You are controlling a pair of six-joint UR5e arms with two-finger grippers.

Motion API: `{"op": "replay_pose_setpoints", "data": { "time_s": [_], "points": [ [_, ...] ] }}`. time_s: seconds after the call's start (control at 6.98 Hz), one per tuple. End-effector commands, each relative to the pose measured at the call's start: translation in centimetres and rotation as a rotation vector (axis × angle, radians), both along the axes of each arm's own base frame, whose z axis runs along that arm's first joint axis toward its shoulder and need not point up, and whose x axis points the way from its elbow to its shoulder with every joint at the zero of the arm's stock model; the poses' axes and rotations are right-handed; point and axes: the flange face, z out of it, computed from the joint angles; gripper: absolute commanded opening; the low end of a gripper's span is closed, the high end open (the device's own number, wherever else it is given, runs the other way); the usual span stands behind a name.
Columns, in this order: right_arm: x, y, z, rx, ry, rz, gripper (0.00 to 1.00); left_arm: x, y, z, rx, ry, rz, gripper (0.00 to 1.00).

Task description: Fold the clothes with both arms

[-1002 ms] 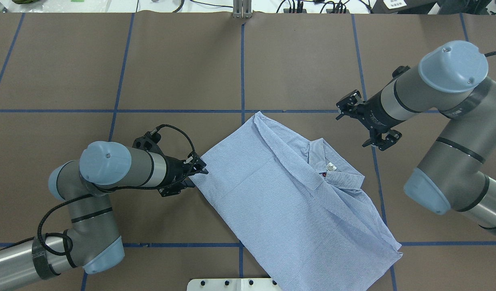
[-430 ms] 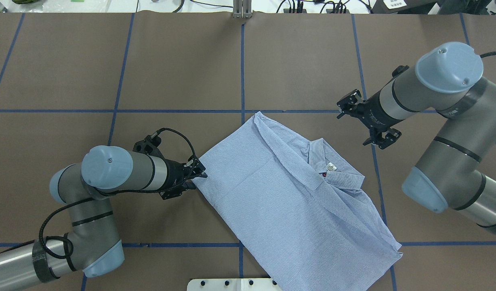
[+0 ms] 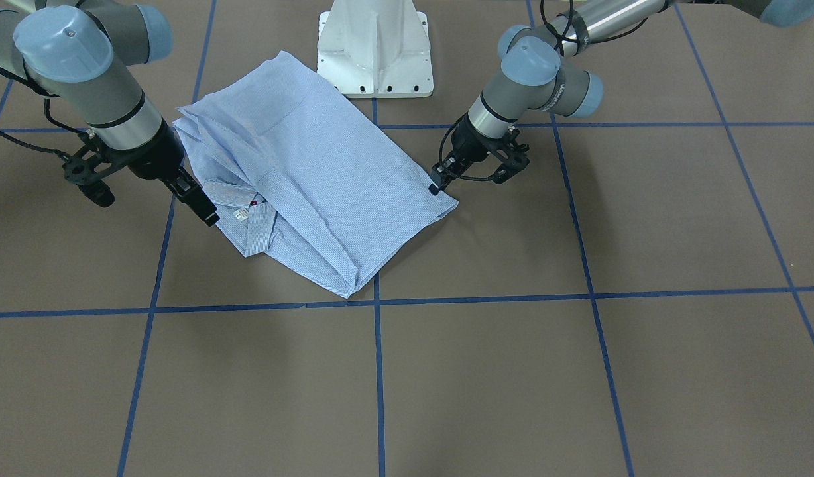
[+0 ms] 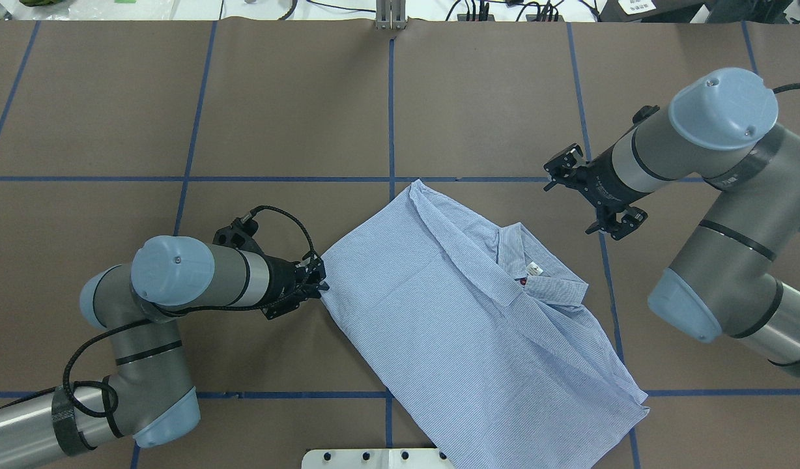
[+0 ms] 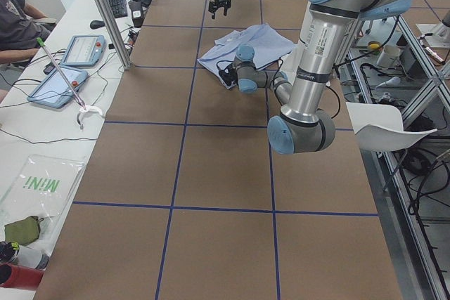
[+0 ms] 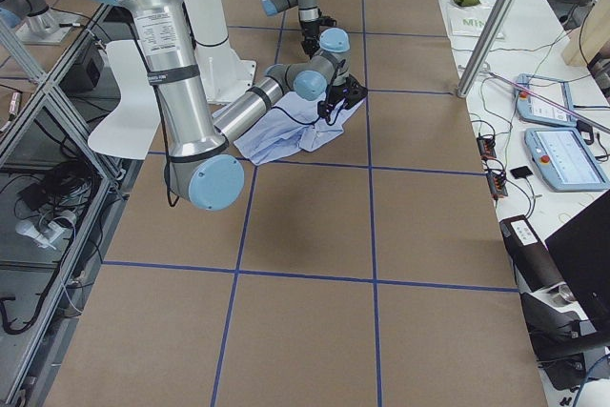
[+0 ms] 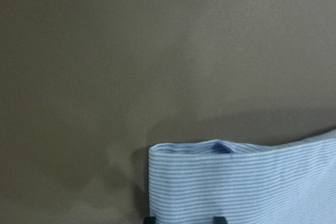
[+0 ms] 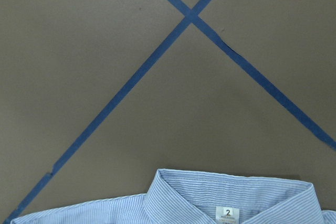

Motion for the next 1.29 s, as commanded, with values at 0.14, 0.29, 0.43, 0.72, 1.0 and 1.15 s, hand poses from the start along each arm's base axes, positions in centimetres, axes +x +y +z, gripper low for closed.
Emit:
{"op": "replay_pose_setpoints", "data": {
  "time_s": [0.14, 0.29, 0.43, 0.72, 1.0, 1.15],
  "points": [
    [0.0, 0.0, 0.0, -0.003, -0.001, 0.003, 1.00, -2.0, -2.0, -0.7, 0.041, -0.011, -0.021, 0.00],
    [0.0, 0.0, 0.0, -0.003, -0.001, 0.003, 1.00, -3.1, -4.1, -0.6, 0.110, -0.049, -0.029, 0.00],
    [0.1, 0.0, 0.0, -0.004, -0.001, 0.004, 1.00, -5.7, -8.2, -1.0, 0.186, -0.077, -0.072, 0.00],
    [0.2, 0.0, -0.2, -0.001, -0.003, 0.009, 1.00, -6.3, -18.8, -1.0, 0.226, -0.159, -0.161, 0.00],
    [-0.5, -0.2, -1.7, 0.039, -0.003, 0.026, 1.00, -5.6, -27.2, -1.2, 0.294, -0.184, -0.209, 0.00],
    [-2.4, 0.6, -2.6, 0.085, 0.013, 0.034, 1.00, -4.9, -29.0, -0.2, 0.325, -0.197, -0.205, 0.33]
  ]
}}
